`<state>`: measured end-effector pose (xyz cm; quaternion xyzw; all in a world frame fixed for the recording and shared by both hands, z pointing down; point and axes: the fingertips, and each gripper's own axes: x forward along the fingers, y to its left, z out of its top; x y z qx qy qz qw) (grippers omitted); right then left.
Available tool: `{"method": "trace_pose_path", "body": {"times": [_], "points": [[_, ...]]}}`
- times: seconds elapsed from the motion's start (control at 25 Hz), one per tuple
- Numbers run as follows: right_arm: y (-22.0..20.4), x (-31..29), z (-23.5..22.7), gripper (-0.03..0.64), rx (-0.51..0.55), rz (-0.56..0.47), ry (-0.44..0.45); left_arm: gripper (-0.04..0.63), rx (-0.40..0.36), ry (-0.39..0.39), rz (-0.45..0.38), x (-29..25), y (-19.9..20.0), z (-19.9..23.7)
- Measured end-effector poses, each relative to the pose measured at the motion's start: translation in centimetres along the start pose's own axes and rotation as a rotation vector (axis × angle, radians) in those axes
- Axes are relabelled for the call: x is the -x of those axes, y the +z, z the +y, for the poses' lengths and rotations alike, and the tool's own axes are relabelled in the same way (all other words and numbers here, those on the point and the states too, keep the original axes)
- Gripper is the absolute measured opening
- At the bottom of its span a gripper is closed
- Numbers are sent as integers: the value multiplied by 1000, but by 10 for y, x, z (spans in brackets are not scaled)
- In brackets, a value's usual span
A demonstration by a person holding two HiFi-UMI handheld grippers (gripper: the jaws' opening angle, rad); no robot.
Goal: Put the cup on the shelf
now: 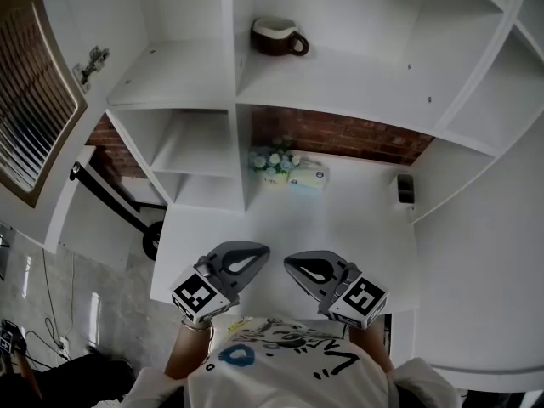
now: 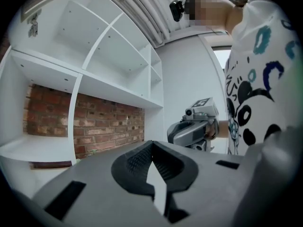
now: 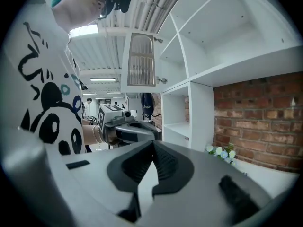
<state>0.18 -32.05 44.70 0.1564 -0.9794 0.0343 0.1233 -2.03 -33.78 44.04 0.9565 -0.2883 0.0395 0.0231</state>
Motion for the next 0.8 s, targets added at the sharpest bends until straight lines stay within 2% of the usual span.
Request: {"method": "trace_pose_path", "body": {"times": [0.56, 0.8], "points": [[-9, 7, -11, 26, -35, -8, -30, 15, -28, 19, 20, -1, -6, 3], [-5, 3, -5, 26, -47, -38, -12, 15, 1, 22, -1, -2, -3, 3]]}}
